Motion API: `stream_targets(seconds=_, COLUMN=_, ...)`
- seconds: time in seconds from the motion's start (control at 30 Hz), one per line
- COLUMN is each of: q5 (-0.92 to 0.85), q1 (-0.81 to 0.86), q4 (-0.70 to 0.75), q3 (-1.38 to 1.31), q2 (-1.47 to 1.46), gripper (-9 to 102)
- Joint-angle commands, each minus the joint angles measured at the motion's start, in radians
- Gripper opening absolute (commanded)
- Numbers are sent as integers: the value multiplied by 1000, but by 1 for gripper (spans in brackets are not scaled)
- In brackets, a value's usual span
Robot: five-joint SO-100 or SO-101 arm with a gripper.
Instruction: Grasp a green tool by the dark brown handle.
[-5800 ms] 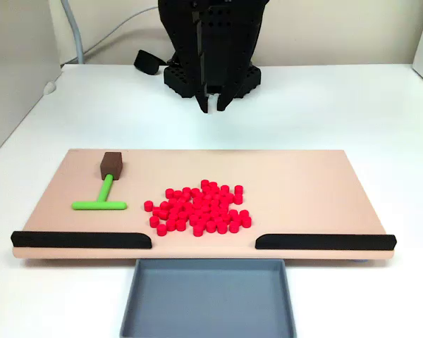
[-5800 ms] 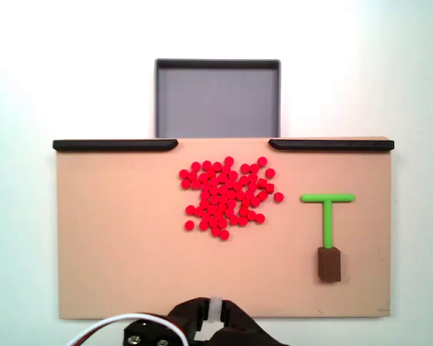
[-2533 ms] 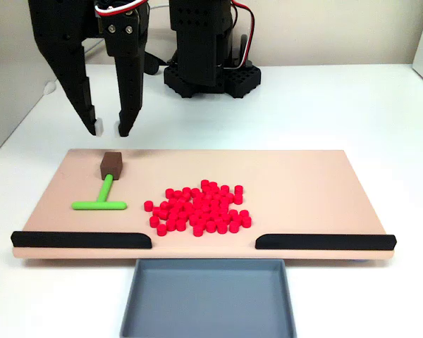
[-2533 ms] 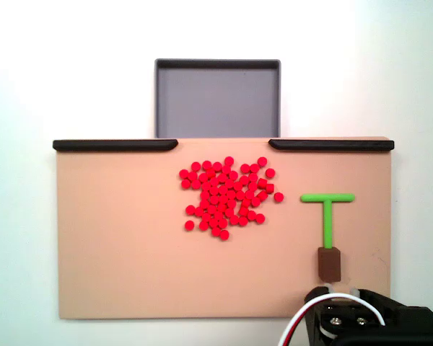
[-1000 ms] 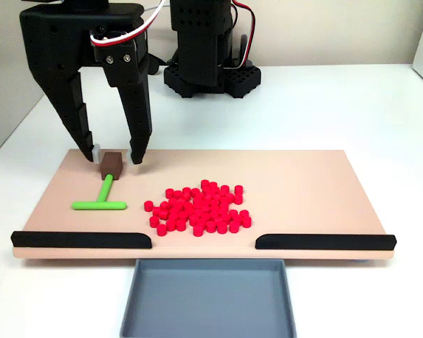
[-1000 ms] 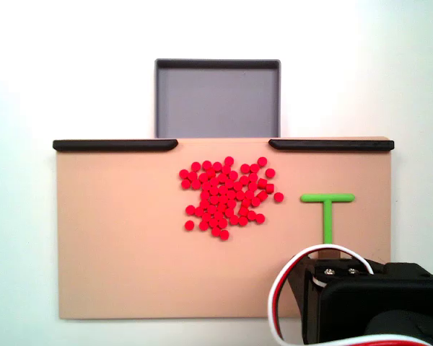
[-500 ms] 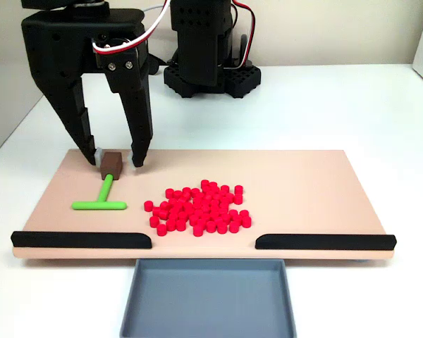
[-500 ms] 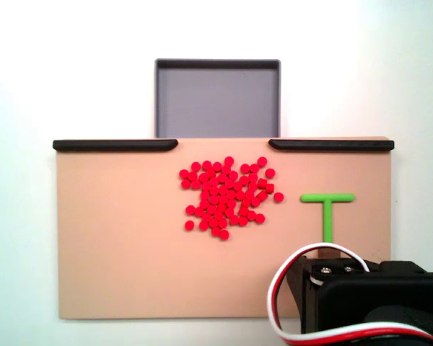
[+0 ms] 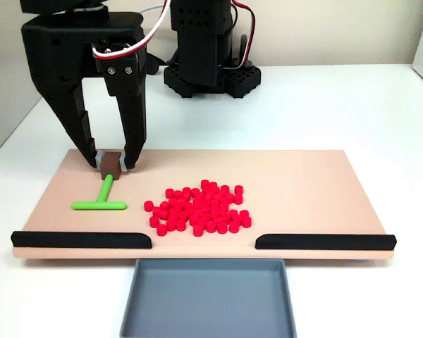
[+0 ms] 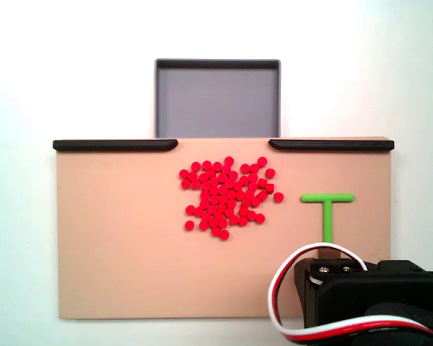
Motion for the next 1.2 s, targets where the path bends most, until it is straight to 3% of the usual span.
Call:
stream_targets(seconds=0.0, q5=-9, q1=8, q4=0, q3=-17, q2=6, gripper=10)
stream_targets(seconds=0.17, q5=-2, q1=2, q4=0, q3=-17, q2=9, gripper=0)
stream_targets(seconds=0.57, q5=38, q1=-25, q4=14, q3=-15, q2=78, gripper=0)
stream_targets(seconds=0.83, q5=64, q1=-51, q4=155, q3=-28, q2=187, gripper=0)
stream_targets(seconds=1.17, q5=265, q1=-221, q4=293, q3=-15, q2=342, gripper=0)
